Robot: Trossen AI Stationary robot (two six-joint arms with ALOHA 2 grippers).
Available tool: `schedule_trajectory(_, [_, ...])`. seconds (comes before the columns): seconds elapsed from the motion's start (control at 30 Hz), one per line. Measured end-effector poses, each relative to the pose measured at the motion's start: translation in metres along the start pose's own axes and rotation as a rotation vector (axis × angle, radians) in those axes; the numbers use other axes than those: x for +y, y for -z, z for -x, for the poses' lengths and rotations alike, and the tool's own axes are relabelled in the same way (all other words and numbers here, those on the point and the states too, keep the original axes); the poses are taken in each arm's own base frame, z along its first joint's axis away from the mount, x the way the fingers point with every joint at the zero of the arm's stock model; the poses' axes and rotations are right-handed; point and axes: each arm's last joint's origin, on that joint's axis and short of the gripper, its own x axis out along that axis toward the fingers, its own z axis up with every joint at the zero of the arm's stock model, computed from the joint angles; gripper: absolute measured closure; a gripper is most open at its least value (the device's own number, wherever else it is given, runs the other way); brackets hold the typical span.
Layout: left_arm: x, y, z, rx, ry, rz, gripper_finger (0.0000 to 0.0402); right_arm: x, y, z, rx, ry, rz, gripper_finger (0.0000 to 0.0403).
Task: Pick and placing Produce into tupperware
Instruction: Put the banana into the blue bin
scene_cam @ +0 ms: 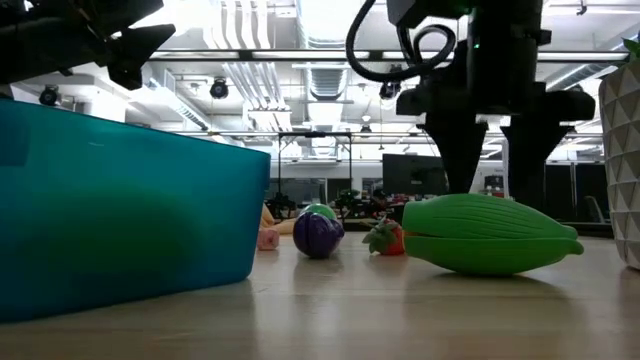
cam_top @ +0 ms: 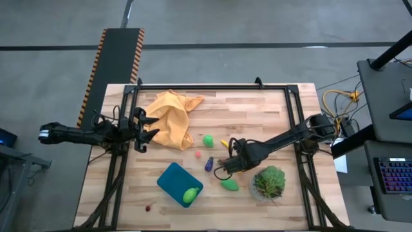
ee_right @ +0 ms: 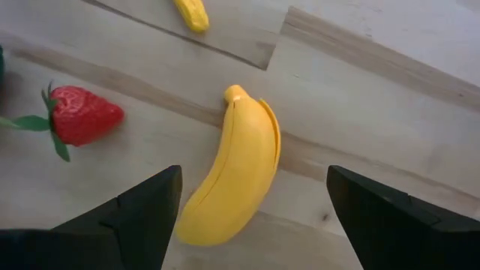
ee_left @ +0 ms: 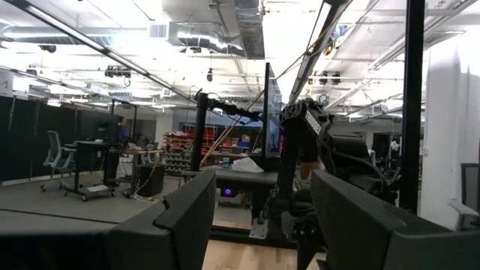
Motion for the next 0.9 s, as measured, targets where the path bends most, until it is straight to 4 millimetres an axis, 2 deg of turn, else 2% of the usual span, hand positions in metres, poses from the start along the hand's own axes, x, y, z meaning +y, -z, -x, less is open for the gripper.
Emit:
schedule_trajectory(0.27, [0.0,0.0,0.0,0.0,0.0,-0.001,0.0196,-0.007,0.005,-0.019,0.0,0.015,-0.001,0.0078])
schedule_trajectory(0.5, [0.0,0.0,0.0,0.0,0.0,-0.001,0.0196,-0.005,0.009,-0.036,-0.006,-0.088,-0.009,0.0078])
schedule_trajectory(0.63, [0.0,0.0,0.0,0.0,0.0,-0.001,0.0196,-0.009,0.011,-0.045,-0.004,-0.081,-0.008,0.0078])
schedule_trajectory(0.9, [0.0,0.0,0.0,0.0,0.0,-0.002,0.0196,-0.012,0.012,-0.05,-0.005,-0.079,-0.011,0.0078])
